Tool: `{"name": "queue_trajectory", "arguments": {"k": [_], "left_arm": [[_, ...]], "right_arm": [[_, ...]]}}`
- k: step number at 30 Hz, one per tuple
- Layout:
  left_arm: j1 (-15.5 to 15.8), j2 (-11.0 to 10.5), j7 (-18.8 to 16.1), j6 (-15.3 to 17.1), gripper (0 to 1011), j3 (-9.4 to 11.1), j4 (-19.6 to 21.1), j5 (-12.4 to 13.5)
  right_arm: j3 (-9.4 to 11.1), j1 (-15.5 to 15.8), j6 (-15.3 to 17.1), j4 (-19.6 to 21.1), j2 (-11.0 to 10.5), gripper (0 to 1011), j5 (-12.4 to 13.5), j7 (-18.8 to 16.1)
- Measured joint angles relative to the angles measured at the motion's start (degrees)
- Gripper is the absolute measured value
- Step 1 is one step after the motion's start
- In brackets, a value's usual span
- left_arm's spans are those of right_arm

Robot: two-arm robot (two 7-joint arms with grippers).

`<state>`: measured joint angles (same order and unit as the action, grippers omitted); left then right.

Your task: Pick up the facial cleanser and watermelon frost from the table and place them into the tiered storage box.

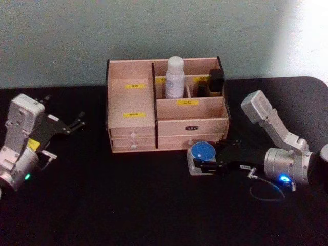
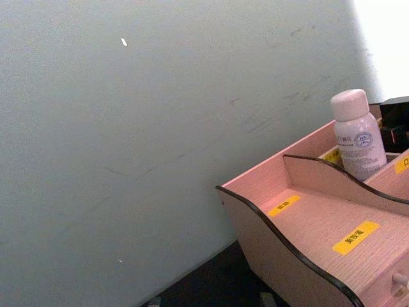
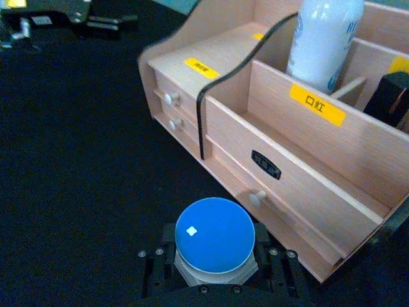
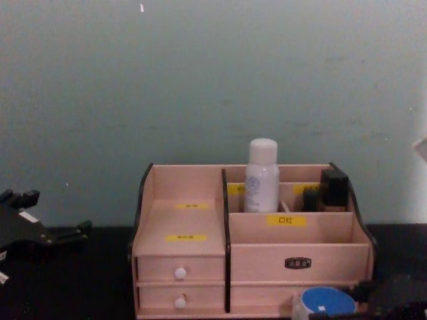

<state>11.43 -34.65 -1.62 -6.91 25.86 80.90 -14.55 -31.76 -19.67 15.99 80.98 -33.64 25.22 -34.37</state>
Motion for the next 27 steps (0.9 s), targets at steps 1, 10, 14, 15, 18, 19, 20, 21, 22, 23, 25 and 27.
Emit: {"name": "queue_trajectory", "arguments": {"k": [1, 10, 14, 15, 18, 19, 20, 21, 22, 23, 25, 27], "left_arm": [[0.0, 0.0, 0.0, 0.0, 1001, 0.0, 0.0, 0.0], [0.0, 0.0, 0.0, 0.0, 1001, 0.0, 0.0, 0.0], [0.0, 0.0, 0.0, 0.0, 1001, 0.0, 0.0, 0.0], [0.0, 0.0, 0.0, 0.0, 1001, 0.0, 0.0, 0.0], [0.0, 0.0, 0.0, 0.0, 1001, 0.0, 0.0, 0.0], [0.0, 0.0, 0.0, 0.0, 1001, 0.0, 0.0, 0.0], [0.0, 0.0, 0.0, 0.0, 1001, 0.0, 0.0, 0.0], [0.0, 0.01, 0.0, 0.0, 1001, 0.0, 0.0, 0.0], [0.0, 0.0, 0.0, 0.0, 1001, 0.0, 0.0, 0.0], [0.0, 0.0, 0.0, 0.0, 1001, 0.0, 0.0, 0.0], [0.0, 0.0, 0.0, 0.0, 1001, 0.0, 0.0, 0.0], [0.0, 0.0, 0.0, 0.0, 1001, 0.0, 0.0, 0.0]], "right_arm": [[0.09, 0.13, -0.04, 0.25, -0.14, 728, 0.16, -0.07], [1.34, 1.03, -0.67, 4.02, -1.86, 728, 2.11, -0.38], [1.64, 0.55, -1.02, 5.65, -2.51, 728, 2.62, -0.46], [1.69, 0.42, -1.04, 5.9, -2.57, 728, 2.69, -0.46], [1.75, -0.37, -1.07, 6.52, -2.65, 728, 2.85, -0.42], [1.76, -0.59, -1.06, 6.57, -2.63, 728, 2.88, -0.38], [1.74, -1.15, -1.06, 6.61, -2.46, 728, 2.89, -0.31], [1.7, -1.46, -1.05, 6.6, -2.33, 728, 2.89, -0.24], [1.62, -1.84, -1.02, 6.51, -2.16, 728, 2.89, -0.19], [1.53, -2.19, -0.98, 6.38, -1.96, 728, 2.88, -0.14], [1.16, -3.46, -0.82, 5.66, -1.27, 728, 2.75, -0.02], [0.66, -4.83, -0.69, 4.71, -0.45, 728, 2.36, 0.05]]}}
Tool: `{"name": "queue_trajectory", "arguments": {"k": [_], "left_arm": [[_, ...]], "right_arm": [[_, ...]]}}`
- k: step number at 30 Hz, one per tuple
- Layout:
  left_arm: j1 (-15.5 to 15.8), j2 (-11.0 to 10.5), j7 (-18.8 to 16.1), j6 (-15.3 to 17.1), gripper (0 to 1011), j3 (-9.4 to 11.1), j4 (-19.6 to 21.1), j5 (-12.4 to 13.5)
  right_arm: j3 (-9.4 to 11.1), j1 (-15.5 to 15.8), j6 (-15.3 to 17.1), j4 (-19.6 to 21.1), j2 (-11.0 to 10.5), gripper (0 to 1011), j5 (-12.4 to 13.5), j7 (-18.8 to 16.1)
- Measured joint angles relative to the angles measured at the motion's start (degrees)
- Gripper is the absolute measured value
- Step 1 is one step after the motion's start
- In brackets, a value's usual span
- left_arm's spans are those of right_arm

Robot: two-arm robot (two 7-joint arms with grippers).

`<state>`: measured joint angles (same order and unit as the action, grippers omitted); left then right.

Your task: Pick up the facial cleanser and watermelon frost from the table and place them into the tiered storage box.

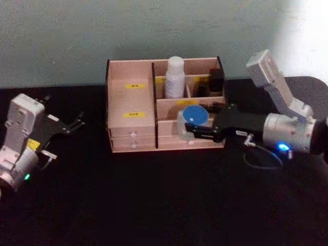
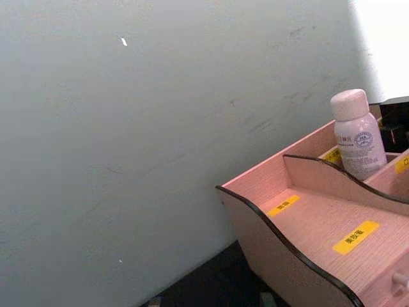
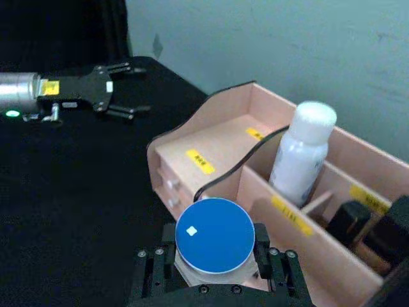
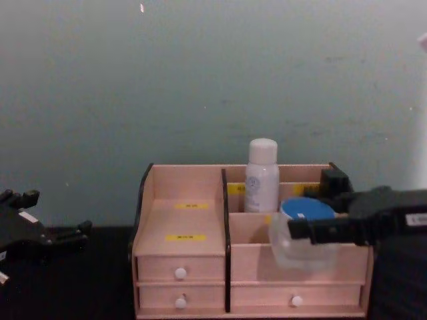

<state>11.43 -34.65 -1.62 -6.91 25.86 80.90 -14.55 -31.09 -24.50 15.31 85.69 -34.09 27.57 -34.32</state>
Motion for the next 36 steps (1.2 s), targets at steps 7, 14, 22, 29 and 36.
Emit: {"name": "queue_trajectory", "arguments": {"k": [7, 14, 22, 29, 36], "left_arm": [[0.0, 0.0, 0.0, 0.0, 1001, 0.0, 0.0, 0.0], [0.0, 0.0, 0.0, 0.0, 1001, 0.0, 0.0, 0.0], [0.0, 0.0, 0.0, 0.0, 1001, 0.0, 0.0, 0.0], [0.0, 0.0, 0.0, 0.0, 1001, 0.0, 0.0, 0.0], [0.0, 0.0, 0.0, 0.0, 1001, 0.0, 0.0, 0.0]], "right_arm": [[-1.7, -4.12, 0.0, -3.83, 2.92, 728, -1.13, -0.11], [-3.5, -8.49, -1.16, -8.3, 6.45, 728, -2.33, -1.15], [-5.22, -12.28, -1.92, -12.11, 9.65, 728, -3.46, -2.04], [-6.44, -15.61, -2.31, -17.13, 13.5, 728, -4.34, -2.21], [-7.04, -17.73, -3.32, -21.65, 16.74, 728, -4.54, -2.69]]}}
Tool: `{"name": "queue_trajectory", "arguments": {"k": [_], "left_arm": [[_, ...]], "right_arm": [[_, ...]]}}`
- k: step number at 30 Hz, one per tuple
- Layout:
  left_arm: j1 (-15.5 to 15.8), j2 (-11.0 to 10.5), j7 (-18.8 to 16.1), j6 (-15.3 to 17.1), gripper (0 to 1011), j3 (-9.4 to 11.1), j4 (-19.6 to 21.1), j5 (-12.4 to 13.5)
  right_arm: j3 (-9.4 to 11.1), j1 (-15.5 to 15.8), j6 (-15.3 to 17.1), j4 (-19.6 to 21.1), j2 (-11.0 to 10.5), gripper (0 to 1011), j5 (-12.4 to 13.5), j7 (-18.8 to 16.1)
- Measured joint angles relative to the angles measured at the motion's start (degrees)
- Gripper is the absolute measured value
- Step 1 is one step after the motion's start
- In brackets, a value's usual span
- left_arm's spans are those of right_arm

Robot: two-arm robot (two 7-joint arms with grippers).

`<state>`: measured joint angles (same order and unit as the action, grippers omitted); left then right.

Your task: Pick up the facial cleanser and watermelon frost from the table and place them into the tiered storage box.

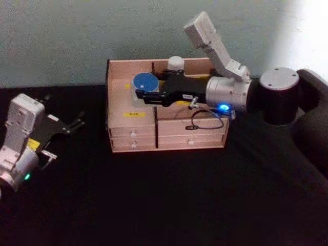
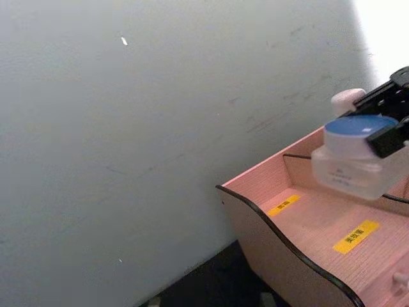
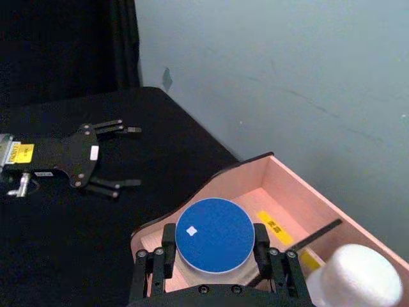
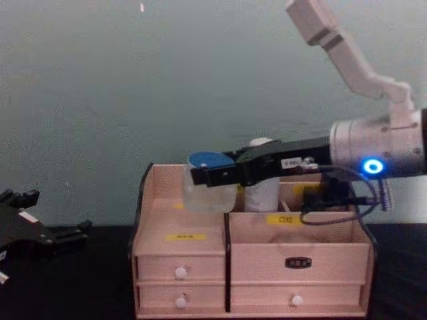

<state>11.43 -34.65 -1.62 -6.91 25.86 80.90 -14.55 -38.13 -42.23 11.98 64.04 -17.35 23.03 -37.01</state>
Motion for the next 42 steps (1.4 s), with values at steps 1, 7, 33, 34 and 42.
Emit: {"name": "queue_trajectory", "arguments": {"k": [1, 7, 33, 34, 42], "left_arm": [[0.0, 0.0, 0.0, 0.0, 1001, 0.0, 0.0, 0.0], [0.0, 0.0, 0.0, 0.0, 1001, 0.0, 0.0, 0.0], [0.0, 0.0, 0.0, 0.0, 1001, 0.0, 0.0, 0.0], [0.0, 0.0, 0.0, 0.0, 1001, 0.0, 0.0, 0.0], [0.0, 0.0, 0.0, 0.0, 1001, 0.0, 0.0, 0.0]], "right_arm": [[-0.08, -0.21, -0.11, -0.53, 0.36, 728, -0.01, -0.09], [-0.55, -1.75, -0.73, -4.6, 2.81, 728, -0.39, -0.5], [-0.2, -4.97, -1.87, -15.57, 8.24, 728, -2.97, -1.0], [-0.19, -4.97, -1.87, -15.57, 8.24, 728, -2.97, -1.0], [-0.2, -4.97, -1.87, -15.55, 8.2, 728, -2.91, -0.98]]}}
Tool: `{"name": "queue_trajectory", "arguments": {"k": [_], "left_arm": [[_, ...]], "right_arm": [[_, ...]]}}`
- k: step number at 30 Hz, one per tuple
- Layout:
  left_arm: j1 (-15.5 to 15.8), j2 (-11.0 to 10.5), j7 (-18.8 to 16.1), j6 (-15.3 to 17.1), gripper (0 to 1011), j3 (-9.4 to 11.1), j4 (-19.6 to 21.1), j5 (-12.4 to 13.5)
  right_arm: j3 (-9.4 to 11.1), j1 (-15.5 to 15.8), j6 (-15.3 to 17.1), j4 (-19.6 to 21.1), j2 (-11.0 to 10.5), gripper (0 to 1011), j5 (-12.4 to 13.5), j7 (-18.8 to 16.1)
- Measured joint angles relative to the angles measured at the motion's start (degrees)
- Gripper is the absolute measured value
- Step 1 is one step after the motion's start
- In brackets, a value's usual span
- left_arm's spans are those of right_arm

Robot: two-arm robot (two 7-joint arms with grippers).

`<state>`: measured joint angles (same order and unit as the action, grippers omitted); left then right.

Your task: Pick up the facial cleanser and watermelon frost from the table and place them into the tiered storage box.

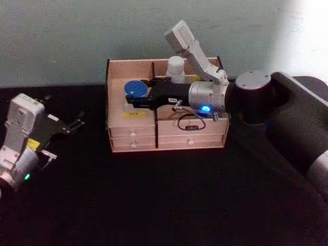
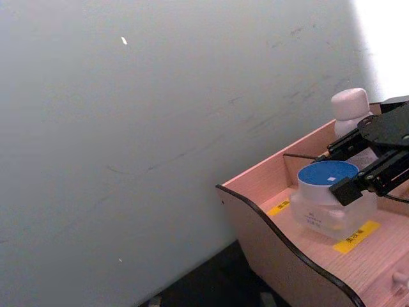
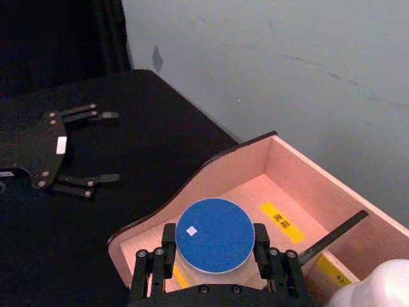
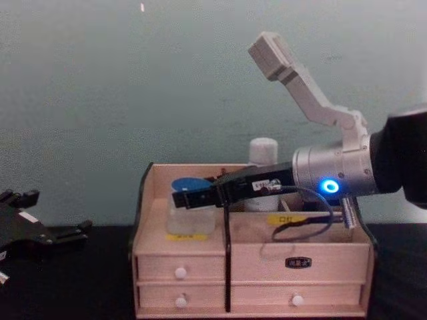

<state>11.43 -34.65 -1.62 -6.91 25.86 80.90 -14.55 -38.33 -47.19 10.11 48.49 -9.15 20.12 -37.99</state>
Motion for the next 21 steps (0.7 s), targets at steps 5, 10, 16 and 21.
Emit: {"name": "queue_trajectory", "arguments": {"k": [5, 10, 16, 21], "left_arm": [[0.0, 0.0, 0.0, 0.0, 1001, 0.0, 0.0, 0.0], [0.0, 0.0, 0.0, 0.0, 1001, 0.0, 0.0, 0.0], [0.0, 0.0, 0.0, 0.0, 1001, 0.0, 0.0, 0.0], [0.0, 0.0, 0.0, 0.0, 1001, 0.0, 0.0, 0.0]], "right_arm": [[-0.01, 0.01, 0.0, 0.03, -0.02, 826, 0.09, 0.01], [-0.04, 0.03, -0.01, 0.05, -0.03, 952, 0.13, 0.02], [-0.04, 0.06, 0.0, 0.08, -0.06, 1002, 0.17, 0.02], [-0.04, 0.08, 0.01, 0.08, -0.07, 1002, 0.2, 0.02]]}}
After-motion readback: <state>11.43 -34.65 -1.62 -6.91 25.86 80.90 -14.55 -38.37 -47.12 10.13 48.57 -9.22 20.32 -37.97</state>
